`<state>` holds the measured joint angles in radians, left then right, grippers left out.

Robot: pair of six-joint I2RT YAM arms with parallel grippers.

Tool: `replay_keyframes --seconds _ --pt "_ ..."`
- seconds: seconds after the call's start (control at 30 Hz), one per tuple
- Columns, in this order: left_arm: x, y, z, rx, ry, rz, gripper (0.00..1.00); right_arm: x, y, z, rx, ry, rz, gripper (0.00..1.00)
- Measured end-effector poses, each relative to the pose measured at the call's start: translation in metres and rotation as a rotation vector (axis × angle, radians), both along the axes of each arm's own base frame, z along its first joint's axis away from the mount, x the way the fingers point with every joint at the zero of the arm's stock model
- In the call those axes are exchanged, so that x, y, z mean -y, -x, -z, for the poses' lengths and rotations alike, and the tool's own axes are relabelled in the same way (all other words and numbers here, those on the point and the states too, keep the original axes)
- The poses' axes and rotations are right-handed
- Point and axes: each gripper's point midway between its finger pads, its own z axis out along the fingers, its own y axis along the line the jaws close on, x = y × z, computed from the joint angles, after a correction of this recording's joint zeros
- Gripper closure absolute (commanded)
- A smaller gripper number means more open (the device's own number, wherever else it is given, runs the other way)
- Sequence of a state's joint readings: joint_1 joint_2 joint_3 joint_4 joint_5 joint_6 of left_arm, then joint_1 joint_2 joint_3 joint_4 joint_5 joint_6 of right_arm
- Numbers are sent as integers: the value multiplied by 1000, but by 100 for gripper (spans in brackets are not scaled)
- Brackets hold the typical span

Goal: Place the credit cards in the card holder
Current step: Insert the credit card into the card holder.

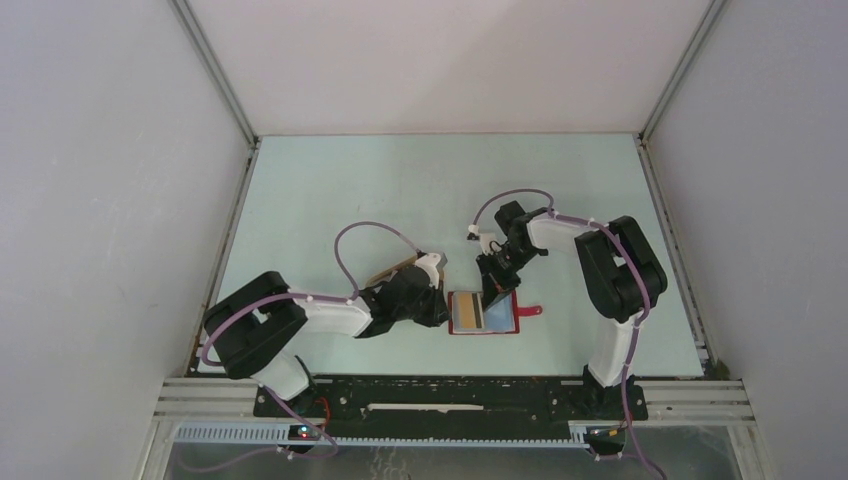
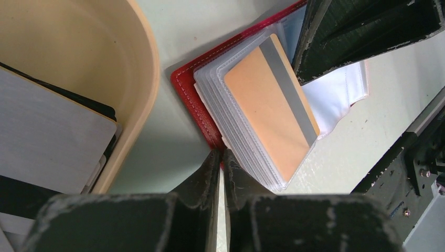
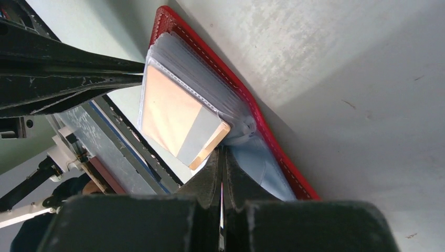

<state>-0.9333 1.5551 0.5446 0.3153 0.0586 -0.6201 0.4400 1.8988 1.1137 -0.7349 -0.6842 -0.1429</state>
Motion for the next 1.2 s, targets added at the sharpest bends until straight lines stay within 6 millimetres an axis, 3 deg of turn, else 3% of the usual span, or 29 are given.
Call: replay_keyframes --seconds 0.27,0.43,0.6,0.73,0.93,1.2 --pt "0 0 0 0 1 1 89 -6 4 -7 -30 -54 -2 100" --pt "0 0 -1 3 1 -1 85 -5 6 -12 -44 -71 -12 83" --pt "-2 5 -13 20 13 4 81 4 -2 -21 5 -88 -28 74" --pt "-4 4 -37 73 57 -1 79 16 -11 -41 82 -121 -26 69" --pt "-15 -1 -83 201 125 -19 75 32 -22 -90 248 -225 -25 67" --pt "-37 -7 -172 454 279 -69 51 54 -25 -160 511 -357 1 64"
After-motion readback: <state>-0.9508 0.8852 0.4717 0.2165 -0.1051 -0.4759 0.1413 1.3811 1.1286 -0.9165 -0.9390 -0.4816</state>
